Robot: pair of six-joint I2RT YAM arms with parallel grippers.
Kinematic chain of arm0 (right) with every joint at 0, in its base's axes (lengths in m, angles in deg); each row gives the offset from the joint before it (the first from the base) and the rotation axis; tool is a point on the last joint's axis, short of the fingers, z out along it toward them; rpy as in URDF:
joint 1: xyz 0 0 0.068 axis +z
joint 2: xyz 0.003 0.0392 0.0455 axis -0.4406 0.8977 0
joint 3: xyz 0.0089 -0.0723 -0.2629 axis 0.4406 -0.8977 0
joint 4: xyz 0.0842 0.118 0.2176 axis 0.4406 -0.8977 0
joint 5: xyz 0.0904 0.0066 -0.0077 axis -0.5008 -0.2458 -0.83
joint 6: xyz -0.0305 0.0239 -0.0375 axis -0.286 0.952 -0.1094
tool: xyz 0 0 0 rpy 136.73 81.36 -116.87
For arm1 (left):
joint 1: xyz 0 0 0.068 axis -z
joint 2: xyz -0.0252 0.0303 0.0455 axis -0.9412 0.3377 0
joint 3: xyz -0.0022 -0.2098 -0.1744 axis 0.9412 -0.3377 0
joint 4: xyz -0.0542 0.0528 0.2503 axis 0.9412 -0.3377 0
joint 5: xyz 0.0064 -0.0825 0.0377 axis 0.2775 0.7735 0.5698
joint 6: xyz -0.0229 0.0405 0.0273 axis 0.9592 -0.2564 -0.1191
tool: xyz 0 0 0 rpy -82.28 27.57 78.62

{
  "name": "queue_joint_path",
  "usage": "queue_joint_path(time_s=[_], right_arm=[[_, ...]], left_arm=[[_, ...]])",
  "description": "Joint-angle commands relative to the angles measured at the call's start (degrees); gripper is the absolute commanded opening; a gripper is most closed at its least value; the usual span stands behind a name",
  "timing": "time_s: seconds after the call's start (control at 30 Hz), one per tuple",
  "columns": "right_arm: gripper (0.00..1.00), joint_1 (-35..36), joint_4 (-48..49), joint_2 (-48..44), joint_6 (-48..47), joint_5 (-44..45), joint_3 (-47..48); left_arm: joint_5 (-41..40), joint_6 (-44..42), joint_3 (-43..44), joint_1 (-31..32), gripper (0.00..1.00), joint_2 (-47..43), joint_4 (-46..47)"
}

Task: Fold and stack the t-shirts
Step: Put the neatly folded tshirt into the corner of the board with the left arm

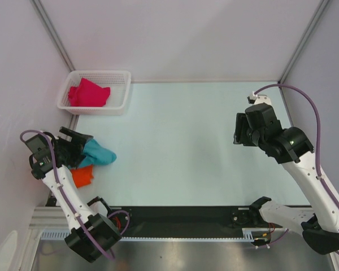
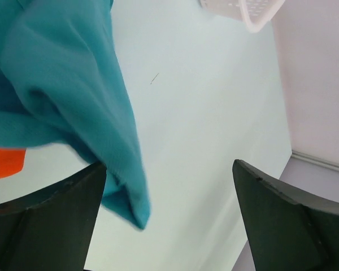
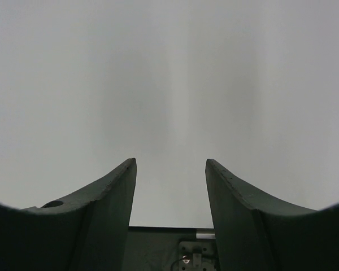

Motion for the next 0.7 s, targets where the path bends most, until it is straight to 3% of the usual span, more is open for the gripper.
queue_joint_path(time_s=[0.0, 0.37, 0.43, 0.5, 0.67], right_arm=[[0.57, -0.4, 1.1, 0.5, -0.9, 0.1, -0.6], [0.57, -1.5, 2.5, 0.6, -1.5, -0.9, -2.5], [0.57, -1.8, 3.9, 1.1, -1.2, -2.4, -3.2], [0.57, -2.0, 5.1, 1.8, -0.5, -4.5, -4.2], [0.56, -2.0, 8.1, 4.4, 1.1, -7.6, -4.0]], left_arm=[[-0.9, -0.1, 2.7, 0.3, 1.0, -0.4, 0.1], [-6.3, 0.0, 7.2, -1.2, 0.99, -0.2, 0.4], [-4.0, 0.8, 6.9, -1.1, 1.0, 0.5, 4.6], [4.6, 2.5, 6.5, -0.4, 0.99, 1.7, 9.2], [9.2, 6.0, 9.0, 3.3, 1.0, 7.8, 18.2]])
